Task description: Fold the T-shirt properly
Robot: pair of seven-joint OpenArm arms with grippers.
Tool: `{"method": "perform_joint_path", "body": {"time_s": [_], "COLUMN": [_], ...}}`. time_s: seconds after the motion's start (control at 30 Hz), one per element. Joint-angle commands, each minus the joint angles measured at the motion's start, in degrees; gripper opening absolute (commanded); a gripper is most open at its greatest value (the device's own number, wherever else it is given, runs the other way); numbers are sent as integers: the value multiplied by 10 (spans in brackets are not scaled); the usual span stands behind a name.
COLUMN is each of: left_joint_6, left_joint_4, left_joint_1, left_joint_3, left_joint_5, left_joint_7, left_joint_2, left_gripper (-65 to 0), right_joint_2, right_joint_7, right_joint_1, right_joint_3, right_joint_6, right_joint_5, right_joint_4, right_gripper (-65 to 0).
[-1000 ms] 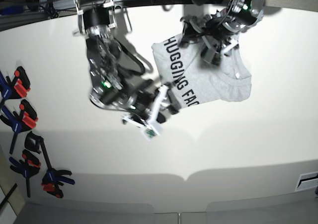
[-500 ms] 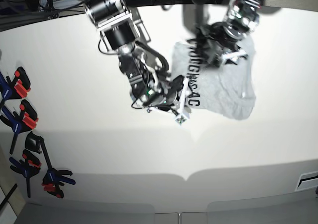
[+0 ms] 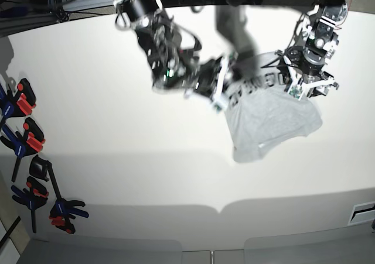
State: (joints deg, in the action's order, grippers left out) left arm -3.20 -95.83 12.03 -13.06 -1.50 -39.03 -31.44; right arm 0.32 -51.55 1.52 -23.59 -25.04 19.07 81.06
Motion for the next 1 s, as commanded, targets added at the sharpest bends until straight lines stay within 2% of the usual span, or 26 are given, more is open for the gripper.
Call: {"method": "perform_joint_path", "body": {"time_s": [0.0, 0.13, 0.2, 0.3, 0.37, 0.47, 0.6, 0.7, 0.83, 0.97], "left_joint_6": [2, 31, 71, 149, 179, 190, 197, 197, 201, 203], "left_joint_4": [-3, -3, -9, -42, -76, -125, -183, -207, -229, -276], "left_joint_1": [-7, -9, -10, -8, -3, 0, 10, 29, 76, 143], "left_joint_3": [2, 3, 3, 3, 3, 4, 4, 4, 10, 55], "left_joint_5": [6, 11, 27, 59, 53, 17, 15, 12, -1, 0], "left_joint_7": [-3, -8, -41, -106, -110, -104, -104, -98, -100, -155], "left_joint_2": [-8, -8, -8, -8, -4, 12, 31, 32, 32, 31], "left_gripper": [-212, -212, -212, -212, -212, -212, -212, -212, -212, -212], "right_joint_2": [2, 3, 3, 3, 3, 3, 3, 3, 3, 5], "right_joint_7": [-57, -60, -61, -65, -70, -77, -104, -121, -150, -163], "right_joint_1": [14, 33, 33, 33, 33, 33, 37, 55, 100, 166], "right_joint_3": [-3, 1, 9, 31, 52, 94, 156, 197, 249, 301], "right_joint_6": [5, 16, 20, 21, 21, 20, 20, 19, -11, -27], "right_joint_5": [-24, -24, -24, -24, -24, -24, -24, -23, -20, 35], "right_joint_4": [14, 100, 145, 214, 254, 295, 311, 314, 340, 394], "right_gripper": [-385, -385, -385, -385, -385, -385, -385, -385, -385, -385]}}
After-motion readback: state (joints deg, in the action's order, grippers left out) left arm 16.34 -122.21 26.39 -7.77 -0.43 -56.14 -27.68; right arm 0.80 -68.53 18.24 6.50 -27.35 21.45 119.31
